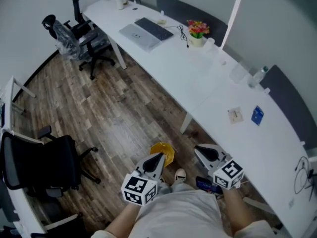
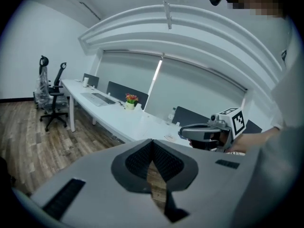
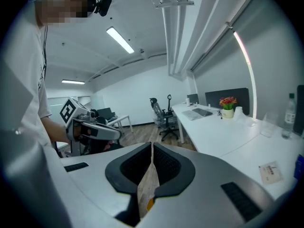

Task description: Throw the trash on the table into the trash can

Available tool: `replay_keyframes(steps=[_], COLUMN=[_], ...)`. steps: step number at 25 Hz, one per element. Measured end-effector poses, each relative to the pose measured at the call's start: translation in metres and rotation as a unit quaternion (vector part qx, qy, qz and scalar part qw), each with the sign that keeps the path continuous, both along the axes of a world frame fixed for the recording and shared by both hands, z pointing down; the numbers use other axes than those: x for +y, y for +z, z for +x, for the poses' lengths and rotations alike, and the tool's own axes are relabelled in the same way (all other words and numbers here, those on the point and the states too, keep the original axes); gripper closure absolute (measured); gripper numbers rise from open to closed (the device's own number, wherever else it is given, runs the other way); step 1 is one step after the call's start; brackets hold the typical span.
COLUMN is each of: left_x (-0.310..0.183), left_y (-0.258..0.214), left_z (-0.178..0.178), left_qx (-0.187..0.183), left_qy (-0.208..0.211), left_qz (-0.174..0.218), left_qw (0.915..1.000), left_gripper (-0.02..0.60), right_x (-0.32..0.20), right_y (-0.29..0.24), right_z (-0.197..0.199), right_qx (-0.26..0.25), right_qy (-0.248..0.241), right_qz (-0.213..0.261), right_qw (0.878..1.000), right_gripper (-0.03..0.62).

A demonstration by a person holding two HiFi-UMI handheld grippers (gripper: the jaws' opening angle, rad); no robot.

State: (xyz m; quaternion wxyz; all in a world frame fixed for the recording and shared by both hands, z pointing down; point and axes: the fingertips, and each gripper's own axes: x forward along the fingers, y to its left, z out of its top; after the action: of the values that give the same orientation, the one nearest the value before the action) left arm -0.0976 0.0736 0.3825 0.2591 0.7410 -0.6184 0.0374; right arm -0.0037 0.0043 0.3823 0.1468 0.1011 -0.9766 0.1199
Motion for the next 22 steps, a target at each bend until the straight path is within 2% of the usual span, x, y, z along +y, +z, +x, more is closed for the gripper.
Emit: replay_keyframes(steps=[5, 11, 16, 22], left_x=[-0.02, -0.038, -0.052, -0.073], left_y=[-0.003, 0.001, 0.006, 0.016], left_z=[0.029, 0.057, 0.07, 0.088], left_qx=[-0.004, -0.005, -0.013, 0.0], left_qy=[0.068, 0.114, 0.118, 0.104], left_qz=[0.003, -0.001, -0.009, -0.021], left_qw=[0.9977, 0.9935, 0.9928, 0.9943], left_gripper=[0.581, 0.581, 0.581, 0.581], right_x=[-0.028, -0.058, -0.084, -0.124], right_y=[0.006, 0.012, 0.015, 0.038], right_z=[0.06, 0.131, 0.178, 0.215], right_qx=[0.02, 0.04, 0.041, 0.061], right_qy=[0.089, 0.163, 0.218, 0.264], right_qz=[0.008, 0.02, 0.02, 0.011], right_qw=[0.996, 0.986, 0.975, 0.963], right_gripper=[0.559, 0.559, 0.559, 0.559])
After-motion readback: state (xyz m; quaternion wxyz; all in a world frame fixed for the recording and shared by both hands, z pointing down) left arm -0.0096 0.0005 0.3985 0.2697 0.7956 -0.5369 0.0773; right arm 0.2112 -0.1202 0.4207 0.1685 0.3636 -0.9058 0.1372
